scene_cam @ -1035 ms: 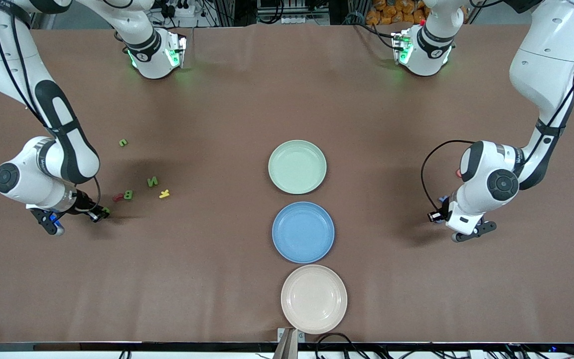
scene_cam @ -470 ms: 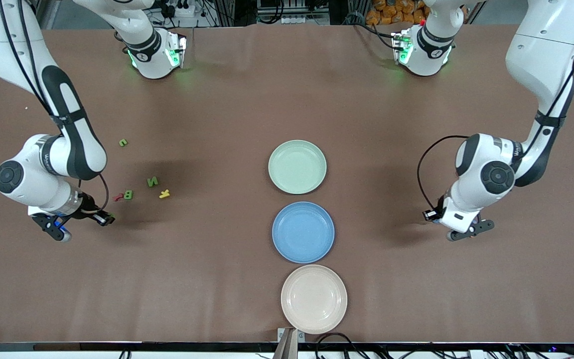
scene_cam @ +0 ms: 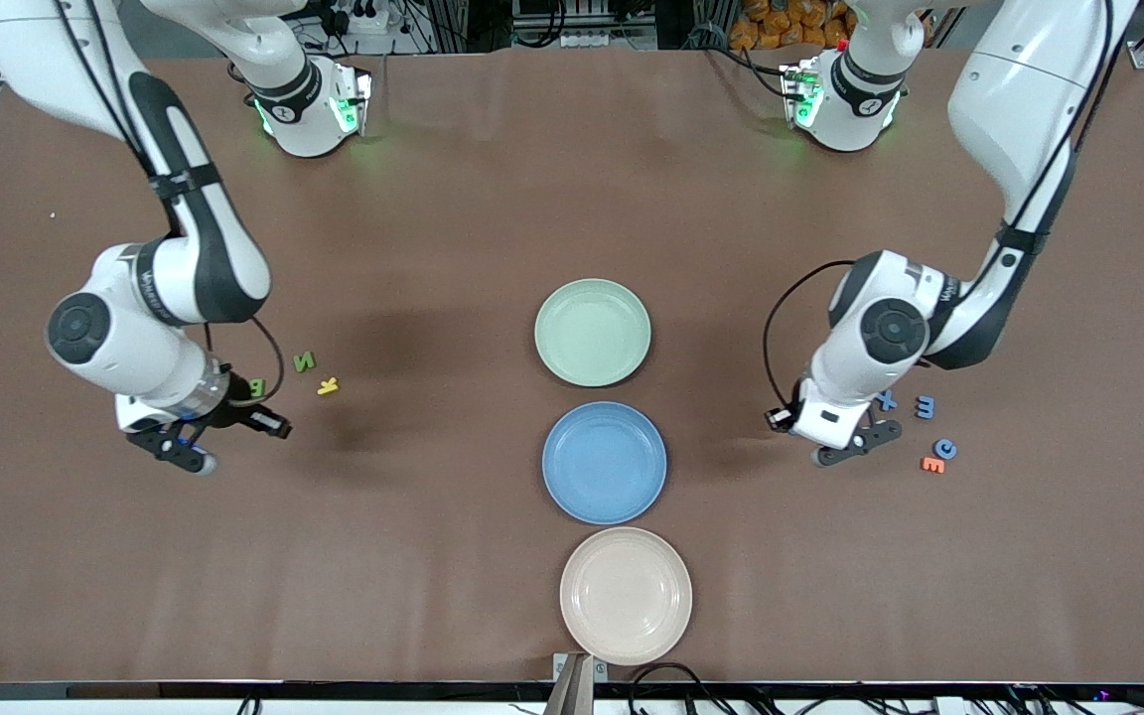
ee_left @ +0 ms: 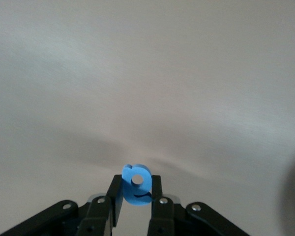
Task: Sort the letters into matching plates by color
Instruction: 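Place green d on green plate and blue q on blue plate, both grippers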
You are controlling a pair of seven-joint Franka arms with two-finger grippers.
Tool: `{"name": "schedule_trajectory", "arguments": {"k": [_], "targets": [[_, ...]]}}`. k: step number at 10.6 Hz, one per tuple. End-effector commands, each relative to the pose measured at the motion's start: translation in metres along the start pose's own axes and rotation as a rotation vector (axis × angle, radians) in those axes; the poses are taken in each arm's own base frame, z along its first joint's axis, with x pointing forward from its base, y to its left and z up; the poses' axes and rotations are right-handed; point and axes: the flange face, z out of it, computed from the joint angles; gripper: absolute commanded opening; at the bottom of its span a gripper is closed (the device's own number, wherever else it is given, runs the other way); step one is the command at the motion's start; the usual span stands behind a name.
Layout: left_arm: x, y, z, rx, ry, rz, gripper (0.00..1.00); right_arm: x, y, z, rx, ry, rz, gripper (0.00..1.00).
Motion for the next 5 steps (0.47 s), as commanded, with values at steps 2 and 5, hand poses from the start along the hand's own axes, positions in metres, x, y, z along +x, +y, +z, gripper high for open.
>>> {"name": "schedule_trajectory", "arguments": {"k": [2, 5], "targets": [[-0.028, 0.075, -0.003, -0.063, -0.016, -0.094, 0.00, -0.069, -0.095, -0.002, 0.000, -0.001, -0.143, 0.00], [-0.041, 0.123, -0.011, -0.147, -0.043, -0.141, 0.00, -0.127, -0.156, 0.008, 0.004, -0.026, -0.261, 0.00]]}}
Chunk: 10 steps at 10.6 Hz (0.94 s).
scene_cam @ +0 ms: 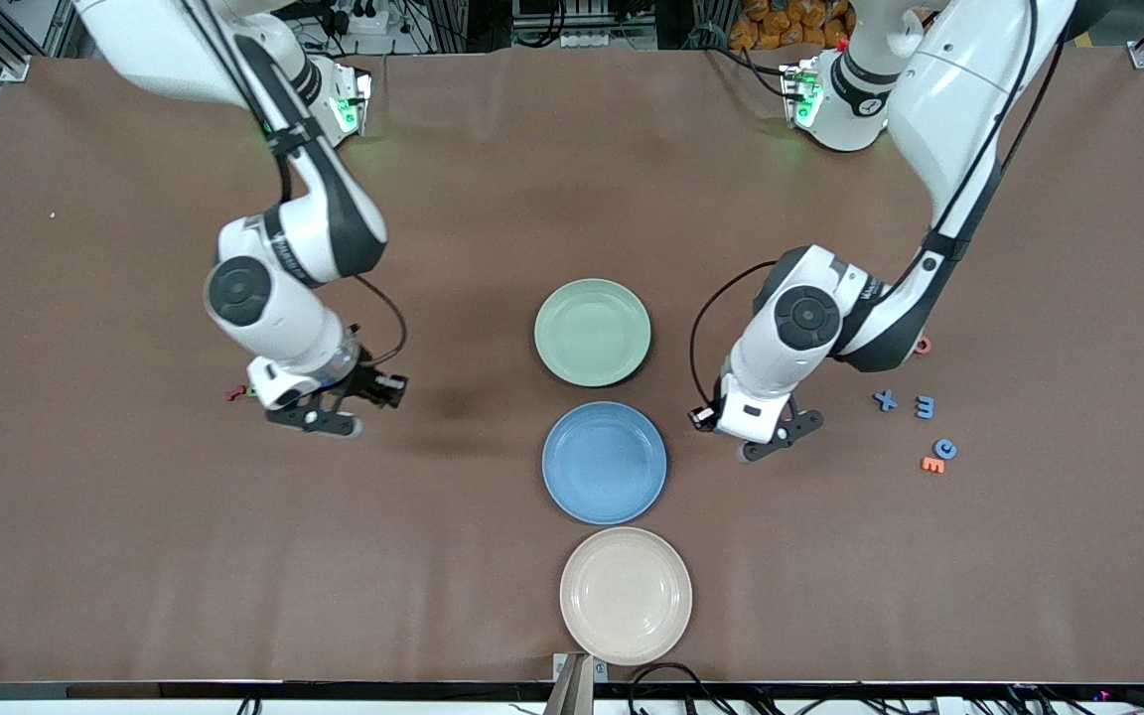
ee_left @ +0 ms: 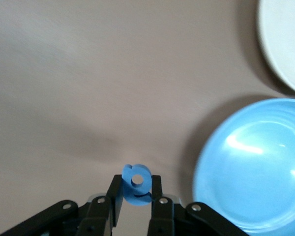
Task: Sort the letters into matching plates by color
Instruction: 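Place green d on green plate and blue q on blue plate, both grippers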
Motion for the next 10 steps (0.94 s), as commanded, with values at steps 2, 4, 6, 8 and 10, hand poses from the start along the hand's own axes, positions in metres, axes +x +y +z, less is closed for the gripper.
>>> {"name": "schedule_trajectory", "arguments": {"k": [2, 4, 6, 8, 10], "targets": [[0.000, 0.047, -0.015, -0.155, -0.006, -0.078, 0.00, -0.051, -0.075, 0.008, -0.007, -0.014, -0.121, 0.00], [-0.010, 0.065, -0.018, -0.263, 0.026, -0.082, 0.00, -0.069, -0.110, 0.013, 0.007, -0.015, -0.163, 0.00], [-0.020, 0.080, -0.009, -0.324, 0.042, -0.118, 0.00, -0.087, -0.145, 0.021, 0.023, -0.022, -0.165, 0.00], [-0.019, 0.080, -0.004, -0.319, 0.065, -0.121, 0.78, -0.122, -0.181, 0.045, 0.011, -0.040, -0.199, 0.00], [-0.021, 0.075, 0.002, -0.280, 0.089, -0.080, 1.00, -0.135, -0.201, 0.062, -0.016, -0.025, -0.178, 0.00]]}}
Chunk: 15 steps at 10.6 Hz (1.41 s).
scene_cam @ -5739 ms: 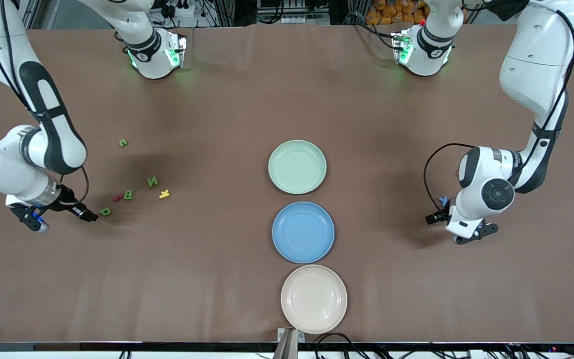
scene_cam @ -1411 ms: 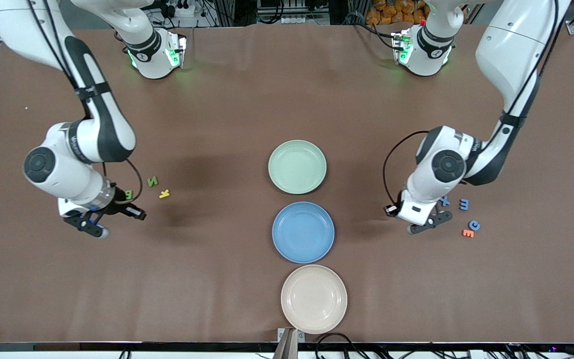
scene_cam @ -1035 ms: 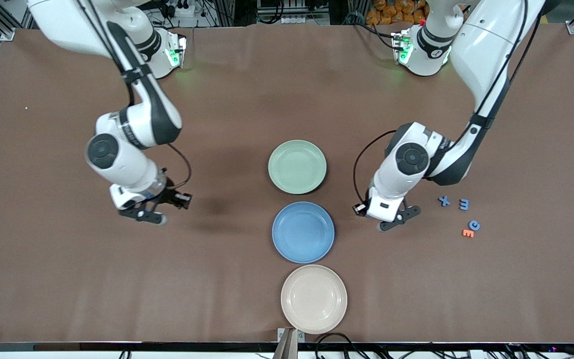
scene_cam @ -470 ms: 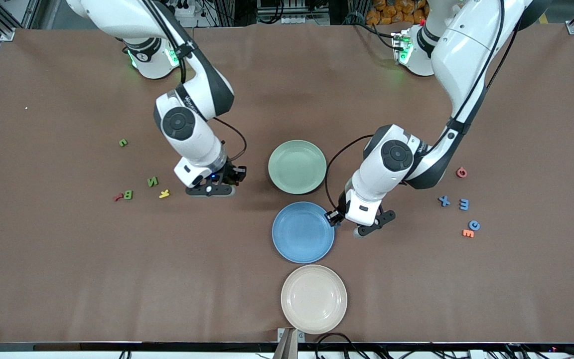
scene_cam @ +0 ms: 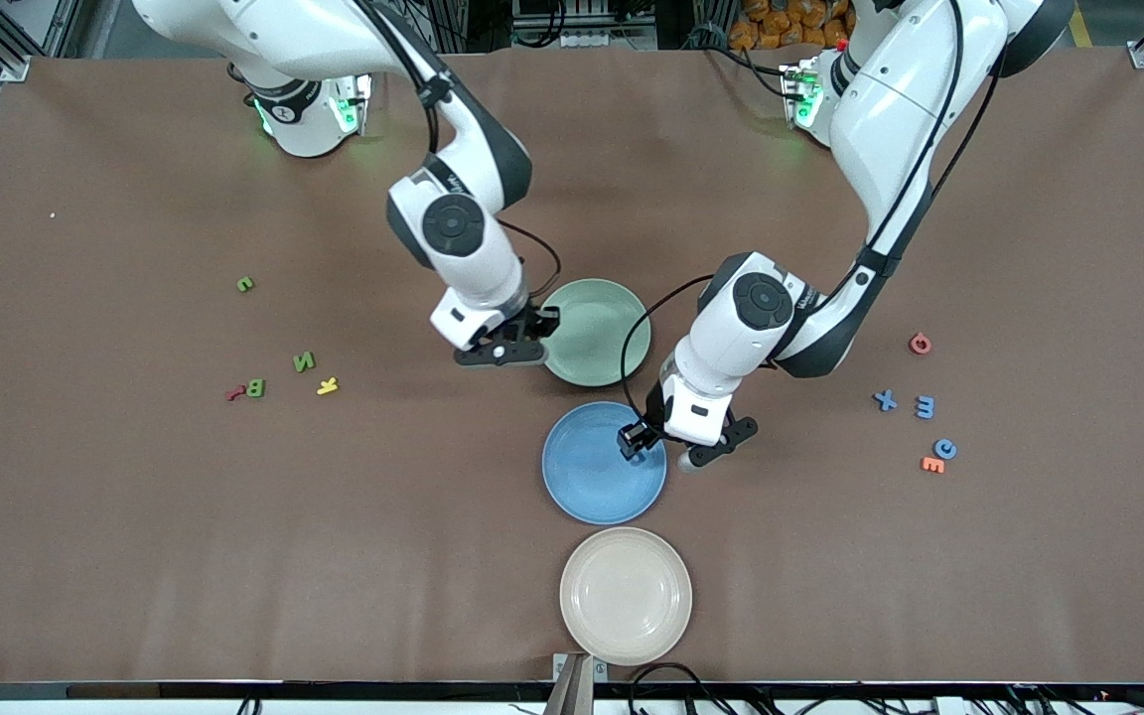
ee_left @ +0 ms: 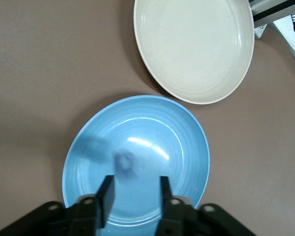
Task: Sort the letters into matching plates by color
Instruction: 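Place green d on green plate and blue q on blue plate, both grippers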
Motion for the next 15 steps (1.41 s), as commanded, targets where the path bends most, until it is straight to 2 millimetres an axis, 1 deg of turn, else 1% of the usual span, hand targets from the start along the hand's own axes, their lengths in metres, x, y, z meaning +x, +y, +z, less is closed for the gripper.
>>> {"name": "schedule_trajectory", "arguments": {"k": [1, 2, 4, 5, 6, 7, 8, 9, 10, 11, 12, 13, 15], "targets": [[0.006, -0.006, 0.006, 0.049, 0.037, 0.041, 1.00, -0.009, -0.036, 0.028, -0.053, 0.034, 0.031, 0.00], [0.009, -0.009, 0.005, 0.068, 0.040, 0.051, 1.00, -0.022, -0.050, 0.038, -0.063, 0.032, 0.037, 0.00], [0.014, -0.018, 0.006, 0.148, 0.041, 0.122, 1.00, -0.030, -0.057, 0.050, -0.075, 0.024, 0.045, 0.00], [0.020, -0.023, 0.005, 0.176, 0.046, 0.131, 1.00, -0.032, -0.059, 0.051, -0.077, 0.026, 0.048, 0.01], [0.026, -0.027, 0.000, 0.212, 0.044, 0.152, 1.00, -0.033, -0.061, 0.051, -0.076, 0.030, 0.061, 0.09], [0.040, -0.039, -0.003, 0.255, 0.034, 0.154, 1.00, -0.033, -0.062, 0.050, -0.074, 0.033, 0.073, 0.13], [0.053, -0.045, -0.015, 0.292, 0.032, 0.138, 1.00, -0.032, -0.063, 0.055, -0.065, 0.039, 0.082, 0.17], [0.075, -0.059, -0.028, 0.343, 0.025, 0.109, 1.00, -0.031, -0.064, 0.058, -0.052, 0.050, 0.120, 0.25], [0.090, -0.071, -0.042, 0.393, 0.013, 0.097, 1.00, -0.030, -0.066, 0.059, -0.042, 0.056, 0.126, 0.39], [0.104, -0.083, -0.054, 0.435, -0.016, 0.132, 1.00, -0.029, -0.066, 0.059, -0.031, 0.062, 0.133, 0.65], [0.116, -0.096, -0.067, 0.481, -0.053, 0.172, 1.00, -0.028, -0.065, 0.059, -0.026, 0.063, 0.136, 1.00], [0.120, -0.105, -0.071, 0.522, -0.083, 0.183, 1.00, -0.026, -0.063, 0.057, -0.026, 0.064, 0.142, 1.00], [0.115, -0.124, -0.070, 0.581, -0.124, 0.176, 1.00, -0.020, -0.058, 0.054, -0.027, 0.071, 0.145, 1.00]]}}
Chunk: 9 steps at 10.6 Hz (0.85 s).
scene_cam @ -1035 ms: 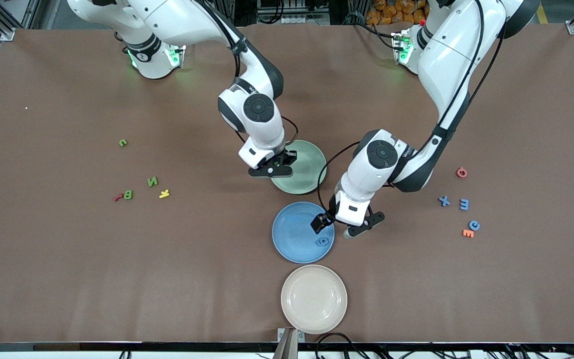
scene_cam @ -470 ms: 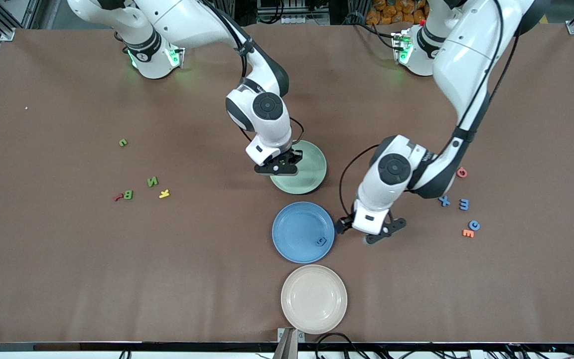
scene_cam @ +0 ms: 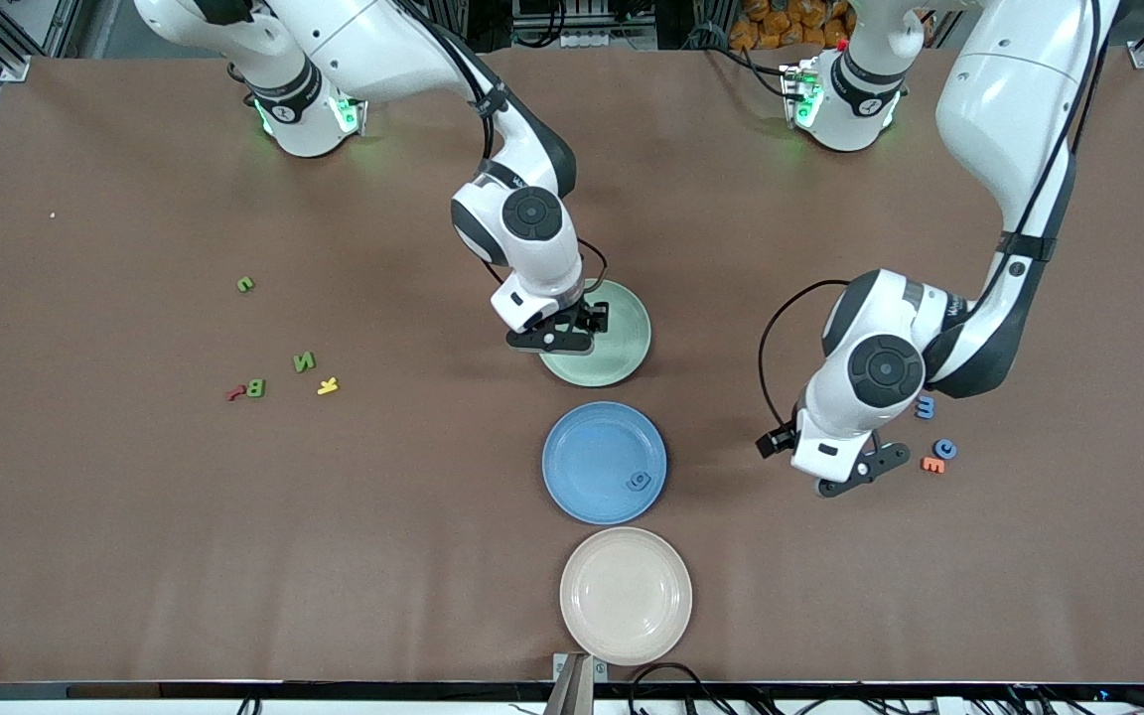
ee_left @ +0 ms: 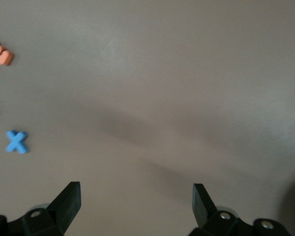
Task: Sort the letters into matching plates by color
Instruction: 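Return both grippers to the letter piles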
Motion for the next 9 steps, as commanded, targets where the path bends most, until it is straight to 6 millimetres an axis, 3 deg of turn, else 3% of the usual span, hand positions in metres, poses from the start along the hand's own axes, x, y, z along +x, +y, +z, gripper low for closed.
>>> {"name": "schedule_trajectory", "arguments": {"k": [1, 5, 8, 9], "targets": [[-0.011, -0.025, 0.004, 0.060, -0.039, 0.013, 1.00, 0.020, 0.006, -0.009, -0.003, 0.025, 0.023, 1.00], [-0.023, -0.050, 0.002, -0.006, -0.082, 0.019, 1.00, 0.078, 0.062, -0.051, -0.037, 0.023, 0.132, 1.00], [-0.061, -0.057, 0.010, -0.055, -0.021, 0.030, 1.00, 0.107, 0.114, -0.085, -0.093, -0.013, 0.209, 1.00], [-0.067, -0.054, 0.011, -0.056, -0.021, 0.020, 1.00, 0.104, 0.134, -0.091, -0.108, -0.025, 0.193, 1.00]]}}
